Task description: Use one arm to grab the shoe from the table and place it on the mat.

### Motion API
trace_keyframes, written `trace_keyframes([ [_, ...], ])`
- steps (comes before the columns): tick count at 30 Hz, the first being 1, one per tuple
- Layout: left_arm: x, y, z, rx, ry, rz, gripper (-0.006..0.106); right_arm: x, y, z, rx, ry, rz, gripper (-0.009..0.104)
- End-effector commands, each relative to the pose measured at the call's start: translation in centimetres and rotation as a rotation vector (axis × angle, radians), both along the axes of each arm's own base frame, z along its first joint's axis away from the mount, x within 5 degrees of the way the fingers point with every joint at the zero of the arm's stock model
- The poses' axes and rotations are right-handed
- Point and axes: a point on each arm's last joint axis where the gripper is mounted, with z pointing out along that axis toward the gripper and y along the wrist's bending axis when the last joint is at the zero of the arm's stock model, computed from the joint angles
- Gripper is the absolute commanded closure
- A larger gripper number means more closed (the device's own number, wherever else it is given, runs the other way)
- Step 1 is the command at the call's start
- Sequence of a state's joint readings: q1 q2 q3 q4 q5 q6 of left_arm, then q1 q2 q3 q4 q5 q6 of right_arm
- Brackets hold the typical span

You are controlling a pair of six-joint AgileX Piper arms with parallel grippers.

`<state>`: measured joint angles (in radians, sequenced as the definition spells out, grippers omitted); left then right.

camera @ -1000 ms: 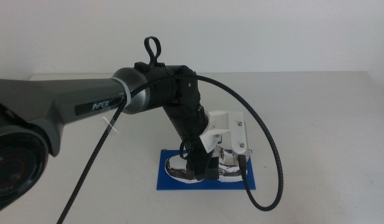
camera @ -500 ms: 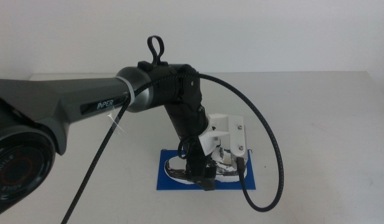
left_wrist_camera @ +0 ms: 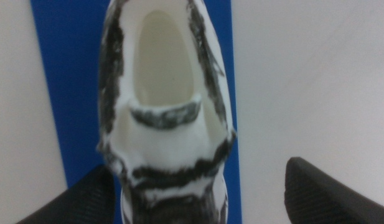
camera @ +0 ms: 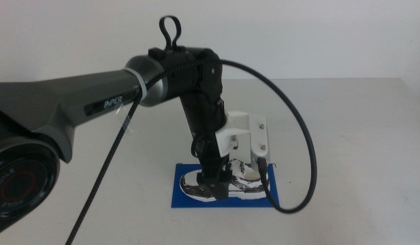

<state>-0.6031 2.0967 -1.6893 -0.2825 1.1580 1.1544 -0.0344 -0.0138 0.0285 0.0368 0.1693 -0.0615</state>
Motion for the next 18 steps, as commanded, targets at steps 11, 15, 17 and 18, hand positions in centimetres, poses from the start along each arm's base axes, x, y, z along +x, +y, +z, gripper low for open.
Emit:
trace_keyframes([
  [11, -0.6, 3.0, 9.5, -0.088, -0.07, 0.062, 0.007, -0.2, -0.1, 1.2, -0.025, -0.108, -0.007, 0.029],
  [15, -1.1, 5.2, 12.7, -0.13, -0.121, 0.149, 0.007, -0.2, -0.1, 1.2, -0.025, -0.108, -0.007, 0.029],
  [17, -1.6, 6.4, 14.7, -0.172, -0.142, 0.214, 0.007, -0.2, -0.1, 1.2, -0.025, -0.108, -0.007, 0.029],
  [18, -1.9, 6.8, 15.6, -0.193, -0.153, 0.236, 0.007, -0.2, -0.1, 1.2, -0.025, -0.108, -0.007, 0.029],
])
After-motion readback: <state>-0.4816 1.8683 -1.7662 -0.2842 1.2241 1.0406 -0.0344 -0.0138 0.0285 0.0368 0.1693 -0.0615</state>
